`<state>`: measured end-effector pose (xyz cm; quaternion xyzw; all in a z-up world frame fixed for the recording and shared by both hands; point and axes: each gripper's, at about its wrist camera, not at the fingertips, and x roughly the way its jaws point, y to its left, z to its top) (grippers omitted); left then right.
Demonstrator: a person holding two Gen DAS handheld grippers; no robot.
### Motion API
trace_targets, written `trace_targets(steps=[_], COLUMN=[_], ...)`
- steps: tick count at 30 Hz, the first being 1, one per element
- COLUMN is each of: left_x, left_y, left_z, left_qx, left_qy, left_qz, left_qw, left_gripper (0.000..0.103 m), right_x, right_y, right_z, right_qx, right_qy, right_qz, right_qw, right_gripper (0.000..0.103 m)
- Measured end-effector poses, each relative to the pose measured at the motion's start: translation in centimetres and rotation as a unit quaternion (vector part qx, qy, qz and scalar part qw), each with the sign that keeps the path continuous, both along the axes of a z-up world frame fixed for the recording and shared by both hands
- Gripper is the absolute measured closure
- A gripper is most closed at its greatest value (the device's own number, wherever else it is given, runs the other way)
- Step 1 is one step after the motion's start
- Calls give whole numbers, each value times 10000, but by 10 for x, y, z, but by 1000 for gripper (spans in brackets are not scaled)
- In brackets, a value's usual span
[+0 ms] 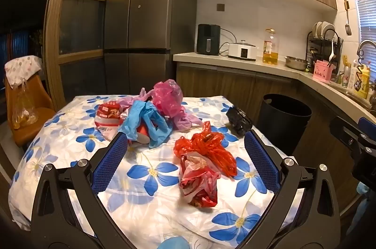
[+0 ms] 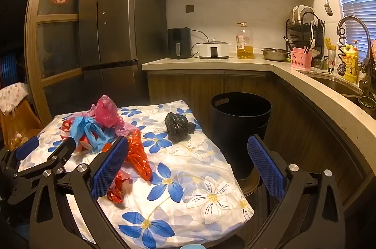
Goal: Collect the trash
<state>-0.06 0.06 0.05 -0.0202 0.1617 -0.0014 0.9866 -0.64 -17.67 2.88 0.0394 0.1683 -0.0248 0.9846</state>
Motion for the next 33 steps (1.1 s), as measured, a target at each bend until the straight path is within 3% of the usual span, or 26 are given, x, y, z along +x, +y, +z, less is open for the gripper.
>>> trace_targets(steps=[33], left_x=[-1], left_y=[1], left_z=[7], left_qx=[-72], left_qy=[-8], left_qz=[-7], left_qw=[10000], left_gripper=[5], right_x=[-2], right_y=[-2], right_z=[3], right_qx=[14], right_qy=[-12], right_qz=[2], right_qw=[10000], right_gripper=[5])
